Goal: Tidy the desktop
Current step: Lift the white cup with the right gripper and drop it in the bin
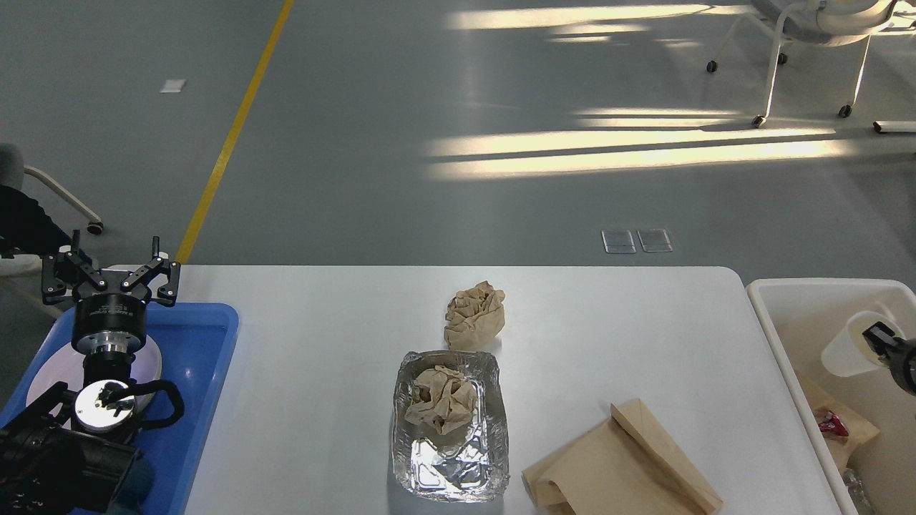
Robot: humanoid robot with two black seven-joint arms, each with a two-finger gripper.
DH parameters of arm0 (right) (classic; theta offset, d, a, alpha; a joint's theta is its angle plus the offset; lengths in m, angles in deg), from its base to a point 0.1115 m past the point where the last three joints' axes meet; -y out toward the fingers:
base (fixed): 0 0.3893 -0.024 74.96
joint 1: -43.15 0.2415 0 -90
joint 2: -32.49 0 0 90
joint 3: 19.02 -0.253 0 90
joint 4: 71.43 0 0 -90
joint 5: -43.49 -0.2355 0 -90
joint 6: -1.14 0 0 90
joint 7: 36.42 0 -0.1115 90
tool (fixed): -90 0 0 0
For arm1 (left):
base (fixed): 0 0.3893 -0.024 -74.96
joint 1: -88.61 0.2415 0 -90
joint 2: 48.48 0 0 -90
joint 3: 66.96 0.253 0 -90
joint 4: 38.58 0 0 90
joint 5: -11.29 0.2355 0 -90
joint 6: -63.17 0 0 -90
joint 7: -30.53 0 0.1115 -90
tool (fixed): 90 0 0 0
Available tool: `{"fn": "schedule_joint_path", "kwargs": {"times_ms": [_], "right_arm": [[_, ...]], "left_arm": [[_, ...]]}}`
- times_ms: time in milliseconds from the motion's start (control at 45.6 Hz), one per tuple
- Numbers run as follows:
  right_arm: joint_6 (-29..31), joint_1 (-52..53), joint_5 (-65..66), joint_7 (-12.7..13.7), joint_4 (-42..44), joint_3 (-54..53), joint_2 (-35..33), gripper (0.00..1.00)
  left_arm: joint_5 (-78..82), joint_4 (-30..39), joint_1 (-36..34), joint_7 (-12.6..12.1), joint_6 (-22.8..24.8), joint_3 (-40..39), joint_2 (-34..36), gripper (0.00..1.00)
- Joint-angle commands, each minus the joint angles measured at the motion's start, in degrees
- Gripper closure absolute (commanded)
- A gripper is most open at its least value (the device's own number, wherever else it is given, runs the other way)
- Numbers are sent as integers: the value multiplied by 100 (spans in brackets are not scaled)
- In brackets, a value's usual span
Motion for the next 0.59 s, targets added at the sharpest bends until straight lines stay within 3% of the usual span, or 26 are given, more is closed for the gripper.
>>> {"fn": "schedule_joint_path", "kwargs": {"times_ms": [0, 285, 570], "right_arm": [[-28, -347, -8, -2, 288, -262, 99, 0], [60, -286, -8, 7, 51, -157, 205, 0], [165, 1461, -8, 25, -1186, 1195, 152, 0]], "left_arm": [[1, 6, 1, -4, 0, 0, 0, 4], [1, -3, 1, 5, 0, 0, 0, 4], [1, -3, 1, 5, 0, 0, 0, 4]]}}
